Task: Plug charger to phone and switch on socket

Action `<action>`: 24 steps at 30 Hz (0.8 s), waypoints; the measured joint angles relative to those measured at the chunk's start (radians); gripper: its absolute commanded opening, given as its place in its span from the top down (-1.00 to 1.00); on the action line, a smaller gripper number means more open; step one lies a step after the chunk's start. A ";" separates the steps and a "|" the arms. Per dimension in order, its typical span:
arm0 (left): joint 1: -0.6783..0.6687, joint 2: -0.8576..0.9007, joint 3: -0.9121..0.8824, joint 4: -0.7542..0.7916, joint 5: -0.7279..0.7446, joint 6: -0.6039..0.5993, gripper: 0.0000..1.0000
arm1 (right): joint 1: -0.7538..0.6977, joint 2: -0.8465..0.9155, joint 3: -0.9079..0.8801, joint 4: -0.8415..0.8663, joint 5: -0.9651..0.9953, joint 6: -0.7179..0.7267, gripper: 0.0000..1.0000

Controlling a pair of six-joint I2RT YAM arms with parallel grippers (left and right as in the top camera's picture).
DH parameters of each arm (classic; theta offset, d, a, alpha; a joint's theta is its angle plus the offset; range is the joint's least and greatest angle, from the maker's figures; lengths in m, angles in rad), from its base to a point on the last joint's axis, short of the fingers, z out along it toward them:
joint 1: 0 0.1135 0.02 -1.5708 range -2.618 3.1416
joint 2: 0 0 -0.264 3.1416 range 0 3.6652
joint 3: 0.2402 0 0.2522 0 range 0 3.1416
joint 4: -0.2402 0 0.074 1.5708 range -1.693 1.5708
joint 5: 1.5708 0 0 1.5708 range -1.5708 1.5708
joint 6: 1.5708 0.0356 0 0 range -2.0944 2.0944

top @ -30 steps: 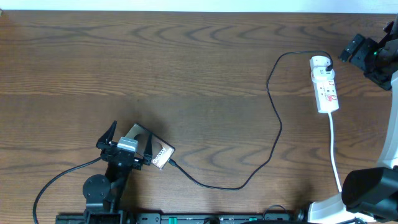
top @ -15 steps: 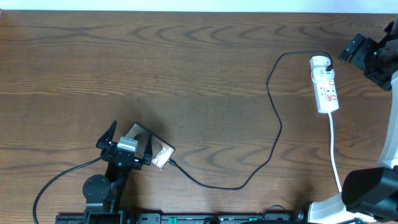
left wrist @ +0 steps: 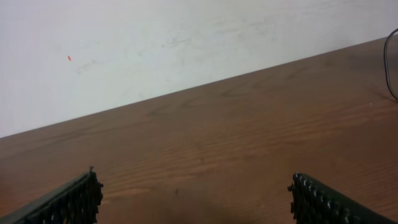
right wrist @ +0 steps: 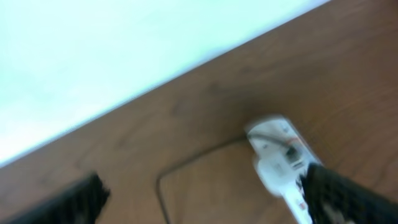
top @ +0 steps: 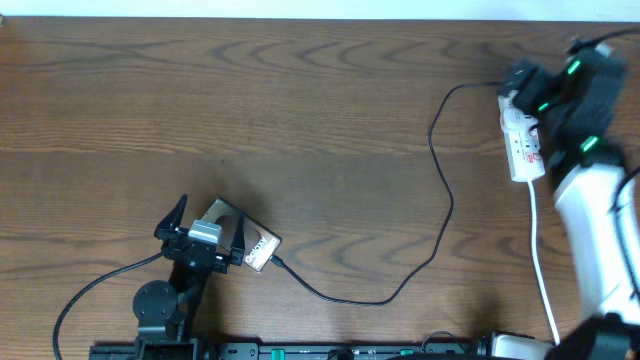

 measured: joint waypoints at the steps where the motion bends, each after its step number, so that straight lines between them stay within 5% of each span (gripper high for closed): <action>1: 0.000 0.000 0.000 0.000 0.000 0.000 -0.89 | 0.024 -0.035 -0.086 0.121 0.011 -0.001 -0.99; 6: 0.000 0.000 0.001 -0.002 -0.003 0.000 -0.89 | 0.140 -0.215 -0.461 0.648 0.118 0.003 -0.99; 10: 0.000 0.000 0.001 -0.003 -0.003 0.000 -0.89 | 0.190 -0.369 -0.666 0.856 0.184 -0.018 -0.98; 24: 0.000 0.000 0.001 -0.002 -0.003 0.000 -0.89 | 0.233 -0.851 -0.933 0.664 0.186 -0.285 -0.99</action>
